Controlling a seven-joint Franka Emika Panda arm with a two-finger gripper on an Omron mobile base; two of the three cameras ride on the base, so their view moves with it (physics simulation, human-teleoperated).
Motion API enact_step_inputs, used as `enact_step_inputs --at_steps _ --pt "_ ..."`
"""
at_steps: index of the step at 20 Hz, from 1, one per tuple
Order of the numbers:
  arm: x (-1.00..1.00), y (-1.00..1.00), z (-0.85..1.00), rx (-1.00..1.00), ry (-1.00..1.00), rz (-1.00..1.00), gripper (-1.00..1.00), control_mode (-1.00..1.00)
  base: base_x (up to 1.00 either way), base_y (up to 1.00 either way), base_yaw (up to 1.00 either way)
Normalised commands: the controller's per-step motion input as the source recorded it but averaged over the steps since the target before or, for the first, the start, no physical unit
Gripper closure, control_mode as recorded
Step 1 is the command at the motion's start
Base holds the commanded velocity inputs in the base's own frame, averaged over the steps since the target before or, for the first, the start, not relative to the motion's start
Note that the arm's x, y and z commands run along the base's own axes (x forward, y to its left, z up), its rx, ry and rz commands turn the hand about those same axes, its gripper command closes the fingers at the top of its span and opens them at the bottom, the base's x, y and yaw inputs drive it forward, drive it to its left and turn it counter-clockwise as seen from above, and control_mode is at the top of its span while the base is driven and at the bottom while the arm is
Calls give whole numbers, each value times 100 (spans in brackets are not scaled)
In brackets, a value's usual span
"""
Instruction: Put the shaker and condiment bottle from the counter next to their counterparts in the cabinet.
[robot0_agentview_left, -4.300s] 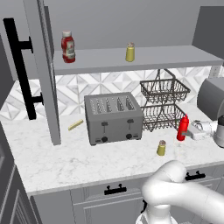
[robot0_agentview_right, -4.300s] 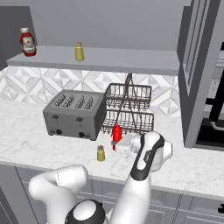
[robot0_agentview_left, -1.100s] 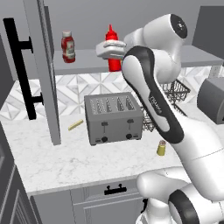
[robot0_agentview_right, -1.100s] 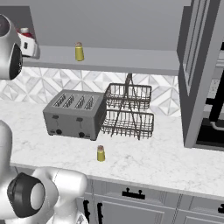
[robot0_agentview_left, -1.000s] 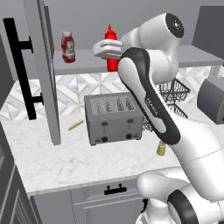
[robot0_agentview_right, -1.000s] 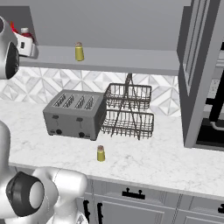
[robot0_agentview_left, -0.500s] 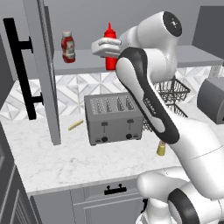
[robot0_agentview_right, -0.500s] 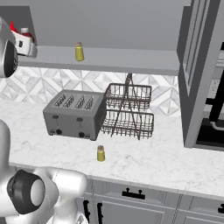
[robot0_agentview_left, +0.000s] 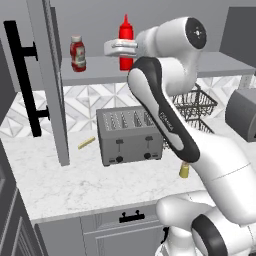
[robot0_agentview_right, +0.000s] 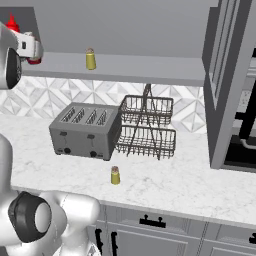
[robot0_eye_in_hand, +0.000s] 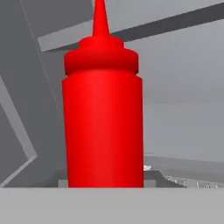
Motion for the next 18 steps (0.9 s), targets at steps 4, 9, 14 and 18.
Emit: enact_step_inputs --at_steps 4,9,14,18 --pt "0 0 -1 0 -21 0 100 -100 0 0 0" --pt "0 0 -11 0 -20 -4 100 -100 0 0 0" --pt "0 0 -16 0 -18 -7 100 -100 0 0 0" --pt "0 0 -16 0 -12 -8 100 -100 0 0 0"
